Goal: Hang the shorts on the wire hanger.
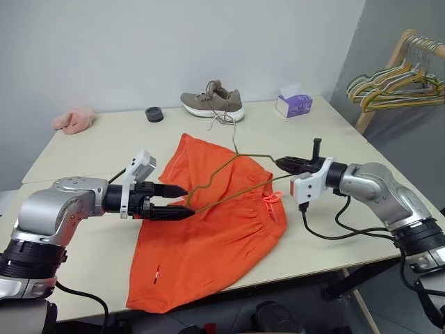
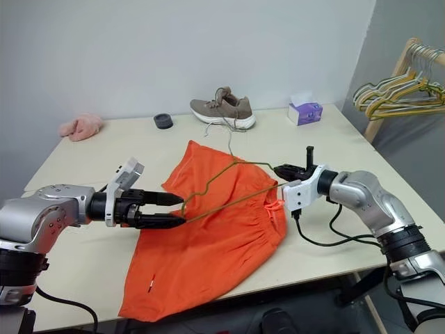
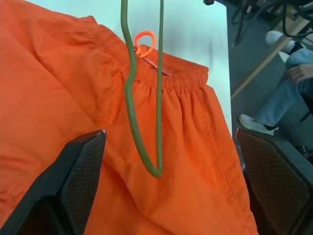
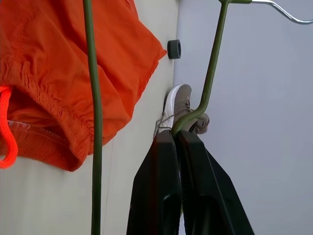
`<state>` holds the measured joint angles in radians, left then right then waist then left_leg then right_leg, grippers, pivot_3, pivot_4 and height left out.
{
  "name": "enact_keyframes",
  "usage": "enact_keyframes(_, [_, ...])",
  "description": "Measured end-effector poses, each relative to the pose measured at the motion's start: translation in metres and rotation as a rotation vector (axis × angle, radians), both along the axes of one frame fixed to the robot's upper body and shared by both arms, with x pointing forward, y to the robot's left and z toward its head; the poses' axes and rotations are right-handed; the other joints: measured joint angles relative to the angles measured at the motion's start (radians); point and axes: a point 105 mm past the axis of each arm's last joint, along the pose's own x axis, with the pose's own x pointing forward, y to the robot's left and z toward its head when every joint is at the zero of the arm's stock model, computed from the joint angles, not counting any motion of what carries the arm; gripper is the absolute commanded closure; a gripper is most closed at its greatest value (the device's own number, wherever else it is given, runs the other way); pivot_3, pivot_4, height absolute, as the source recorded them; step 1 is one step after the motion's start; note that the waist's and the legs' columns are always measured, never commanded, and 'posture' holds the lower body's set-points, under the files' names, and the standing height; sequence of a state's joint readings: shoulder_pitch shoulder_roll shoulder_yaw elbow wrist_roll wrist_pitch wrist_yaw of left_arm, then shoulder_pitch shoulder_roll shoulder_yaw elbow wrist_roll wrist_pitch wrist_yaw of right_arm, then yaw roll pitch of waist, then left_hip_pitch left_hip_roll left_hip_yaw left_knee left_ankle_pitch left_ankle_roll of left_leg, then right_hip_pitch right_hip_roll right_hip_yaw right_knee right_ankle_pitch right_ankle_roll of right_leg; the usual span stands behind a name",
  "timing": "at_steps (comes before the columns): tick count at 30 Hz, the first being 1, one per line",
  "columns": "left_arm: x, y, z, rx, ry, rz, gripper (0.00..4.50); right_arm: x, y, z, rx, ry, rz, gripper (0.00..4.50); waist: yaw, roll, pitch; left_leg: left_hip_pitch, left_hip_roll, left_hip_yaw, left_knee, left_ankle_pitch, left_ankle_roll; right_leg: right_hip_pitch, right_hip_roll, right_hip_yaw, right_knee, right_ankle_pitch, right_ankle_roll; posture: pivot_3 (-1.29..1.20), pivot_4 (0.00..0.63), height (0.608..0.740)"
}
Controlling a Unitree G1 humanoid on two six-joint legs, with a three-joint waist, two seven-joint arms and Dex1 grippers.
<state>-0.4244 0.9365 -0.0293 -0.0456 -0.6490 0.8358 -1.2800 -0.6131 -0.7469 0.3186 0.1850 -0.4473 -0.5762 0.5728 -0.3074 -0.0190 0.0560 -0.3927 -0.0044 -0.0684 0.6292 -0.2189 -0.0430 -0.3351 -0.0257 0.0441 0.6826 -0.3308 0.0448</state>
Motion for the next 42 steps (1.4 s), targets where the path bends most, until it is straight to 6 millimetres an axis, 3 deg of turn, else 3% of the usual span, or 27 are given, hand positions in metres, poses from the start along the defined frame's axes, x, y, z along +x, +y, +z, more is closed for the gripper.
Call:
enact_keyframes(3, [-0.001, -0.008, -0.008, -0.001, 0.01, -0.03, 0.0, -0.004, 0.01, 0.002, 0.018, 0.003, 0.034, 4.48, -0.001, 0.0, 0.0, 0.0, 0.0, 0.0, 0.0, 0.0, 0.0, 0.0, 0.0, 0.0, 0.001, 0.0, 0.0, -0.31, 0.0, 0.74])
enact_keyframes(11, [-0.013, -0.01, -0.022, 0.025, 0.052, -0.09, 2.41, -0.005, 0.015, 0.005, 0.039, 0.016, 0.048, 4.5, -0.003, 0.0, 0.0, 0.001, 0.0, -0.001, 0.0, 0.0, 0.0, 0.0, 0.0, 0.0, 0.001, 0.0, 0.0, -0.31, 0.0, 0.74])
enact_keyframes(18, [-0.012, -0.01, -0.023, 0.038, 0.048, -0.081, 4.45, -0.009, 0.02, 0.009, 0.039, 0.009, 0.067, 4.5, -0.002, 0.0, 0.0, 0.002, 0.0, -0.001, 0.001, 0.0, 0.0, 0.0, 0.0, 0.0, 0.004, 0.0, 0.0, -0.32, 0.0, 0.74])
enact_keyframes(24, [-0.01, -0.007, -0.026, 0.054, 0.047, -0.055, 4.45, -0.013, 0.02, 0.008, 0.041, 0.015, 0.077, 4.5, -0.003, 0.0, 0.0, 0.002, 0.0, -0.001, 0.001, 0.0, 0.0, 0.0, 0.0, 0.001, 0.006, 0.0, 0.0, -0.32, 0.0, 0.74])
enact_keyframes(28, [-0.011, -0.008, -0.028, 0.053, 0.049, -0.055, 4.5, -0.018, 0.024, 0.01, 0.084, 0.045, 0.099, 3.48, -0.003, 0.0, 0.0, 0.003, 0.0, -0.001, 0.002, 0.0, 0.0, 0.0, 0.0, 0.0, 0.007, 0.0, 0.0, -0.32, 0.0, 0.74])
enact_keyframes(33, [-0.012, -0.012, -0.029, 0.05, 0.037, -0.068, 4.5, -0.023, 0.027, 0.015, 0.12, 0.086, 0.109, 1.76, -0.002, 0.0, 0.0, 0.003, 0.0, -0.001, 0.002, 0.0, 0.0, 0.0, 0.001, 0.0, 0.008, 0.0, 0.0, -0.32, 0.0, 0.74])
enact_keyframes(38, [-0.003, -0.009, -0.03, 0.112, -0.076, -0.038, 4.5, -0.03, 0.01, 0.008, 0.226, 0.355, -0.001, 0.03, 0.002, 0.0, 0.0, 0.002, 0.0, -0.001, 0.003, 0.0, 0.0, 0.0, 0.0, 0.0, 0.007, 0.0, 0.0, -0.32, 0.0, 0.74])
enact_keyframes(42, [0.01, -0.004, -0.029, 0.206, -0.236, -0.026, 4.5, -0.036, -0.01, 0.019, 0.353, 0.591, -0.112, 0.01, 0.003, 0.0, 0.0, 0.003, 0.0, -0.002, 0.003, 0.0, 0.0, 0.001, 0.0, 0.0, 0.007, 0.0, 0.0, -0.33, 0.0, 0.74])
